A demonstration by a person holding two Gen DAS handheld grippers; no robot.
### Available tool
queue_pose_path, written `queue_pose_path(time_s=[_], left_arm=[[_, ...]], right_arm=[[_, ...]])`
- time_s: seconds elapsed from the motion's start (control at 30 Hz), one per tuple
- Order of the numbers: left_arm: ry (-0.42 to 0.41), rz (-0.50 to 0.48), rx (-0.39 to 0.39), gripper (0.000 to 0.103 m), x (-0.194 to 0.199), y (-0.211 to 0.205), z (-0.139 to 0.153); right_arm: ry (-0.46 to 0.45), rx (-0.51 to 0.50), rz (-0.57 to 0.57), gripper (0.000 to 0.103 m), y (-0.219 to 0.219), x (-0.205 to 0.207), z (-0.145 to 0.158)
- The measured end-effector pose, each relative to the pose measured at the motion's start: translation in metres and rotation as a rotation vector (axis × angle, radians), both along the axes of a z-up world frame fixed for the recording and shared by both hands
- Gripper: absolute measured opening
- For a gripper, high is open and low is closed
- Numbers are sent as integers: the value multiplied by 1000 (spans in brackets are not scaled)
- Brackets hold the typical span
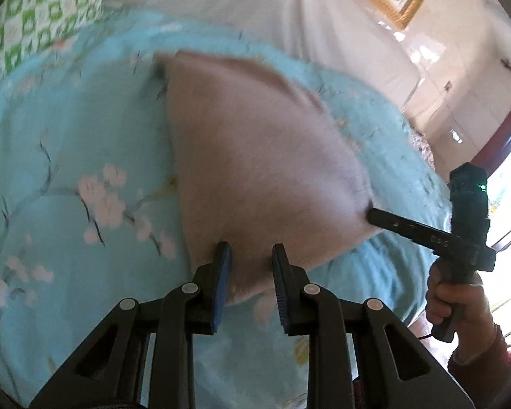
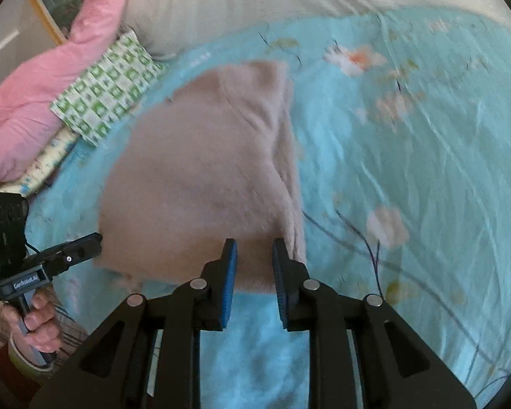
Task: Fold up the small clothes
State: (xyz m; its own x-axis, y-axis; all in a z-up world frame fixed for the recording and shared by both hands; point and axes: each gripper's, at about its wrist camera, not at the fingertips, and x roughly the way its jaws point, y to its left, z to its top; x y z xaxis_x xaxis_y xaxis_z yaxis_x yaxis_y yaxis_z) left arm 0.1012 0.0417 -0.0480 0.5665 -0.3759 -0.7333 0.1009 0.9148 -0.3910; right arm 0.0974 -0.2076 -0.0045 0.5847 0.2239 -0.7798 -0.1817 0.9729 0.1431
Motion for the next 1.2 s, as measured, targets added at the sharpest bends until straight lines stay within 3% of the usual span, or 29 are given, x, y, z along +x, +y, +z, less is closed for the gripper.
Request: queue_pose_path(time_s=[0.17,0.27,0.4,0.63,0.9,1.2], left_arm=[[-1,16,33,25,-4,-5,2],[-8,22,30,33,-13,-7,8],[-22,50,46,42,-27,-4,17],[-23,79,84,44,-53,-1,18],[-38,96,132,53,-77,-3,19],[-22,82,169,65,-100,-9,13]], right_arm=[[-13,10,-15,22,0,-6,2],[-30,22,-18,23,1,-15,13],[-61,36,-18,35,4,-33,26],[-91,48,-14,35,8,-59,36],[-69,40,-7,36,13,-81,27],[-44,14,2,49,21,-113,11]])
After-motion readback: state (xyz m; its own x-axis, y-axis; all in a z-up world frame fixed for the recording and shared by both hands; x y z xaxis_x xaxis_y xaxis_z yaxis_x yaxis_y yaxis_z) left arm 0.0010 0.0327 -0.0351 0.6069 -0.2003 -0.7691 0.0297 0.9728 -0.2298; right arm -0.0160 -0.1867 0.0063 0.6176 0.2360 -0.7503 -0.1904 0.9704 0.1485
